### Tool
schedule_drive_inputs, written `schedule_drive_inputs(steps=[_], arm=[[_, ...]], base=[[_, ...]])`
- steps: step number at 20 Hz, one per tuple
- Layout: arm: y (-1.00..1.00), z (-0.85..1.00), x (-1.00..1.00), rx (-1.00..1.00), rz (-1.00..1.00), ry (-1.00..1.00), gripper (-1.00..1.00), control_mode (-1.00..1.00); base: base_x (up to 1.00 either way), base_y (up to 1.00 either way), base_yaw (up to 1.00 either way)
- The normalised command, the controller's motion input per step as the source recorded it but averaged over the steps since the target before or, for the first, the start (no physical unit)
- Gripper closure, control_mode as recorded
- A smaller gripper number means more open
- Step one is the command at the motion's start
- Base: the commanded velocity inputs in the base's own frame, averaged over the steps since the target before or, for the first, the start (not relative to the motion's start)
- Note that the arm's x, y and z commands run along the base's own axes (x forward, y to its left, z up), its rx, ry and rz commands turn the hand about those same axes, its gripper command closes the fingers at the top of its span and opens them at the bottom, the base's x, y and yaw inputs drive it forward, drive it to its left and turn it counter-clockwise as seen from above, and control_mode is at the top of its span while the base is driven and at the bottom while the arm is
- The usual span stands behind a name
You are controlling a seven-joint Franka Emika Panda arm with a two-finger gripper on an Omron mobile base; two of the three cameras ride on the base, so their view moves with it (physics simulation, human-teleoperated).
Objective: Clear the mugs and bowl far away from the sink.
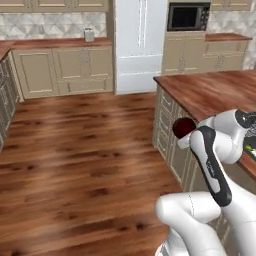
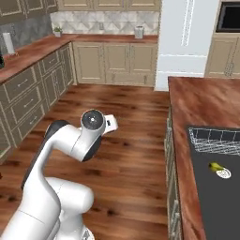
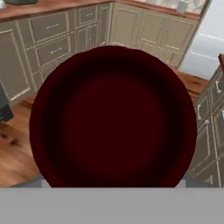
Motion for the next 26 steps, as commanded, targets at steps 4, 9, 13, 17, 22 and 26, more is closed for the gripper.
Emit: schedule_drive_inputs(steps=[4,9,13,17,22,26], arm=[[0.0,0.0,0.0,0.0,0.0,0.0,1.0,1.0],[0.0,0.0,0.0,0.0,0.0,0.0,1.0,1.0],[0.0,0.0,0.0,0.0,0.0,0.0,1.0,1.0],[0.0,0.0,0.0,0.0,0.0,0.0,1.0,1.0],[0.0,0.0,0.0,0.0,0.0,0.0,1.0,1.0],[0.0,0.0,0.0,0.0,0.0,0.0,1.0,1.0]], base=[[0.72,0.77,0.52],[0.98,0.47,0.46],[1.0,0.24,0.38],[1.0,0.13,0.33],[1.0,0.07,0.35],[1.0,0.11,0.39]])
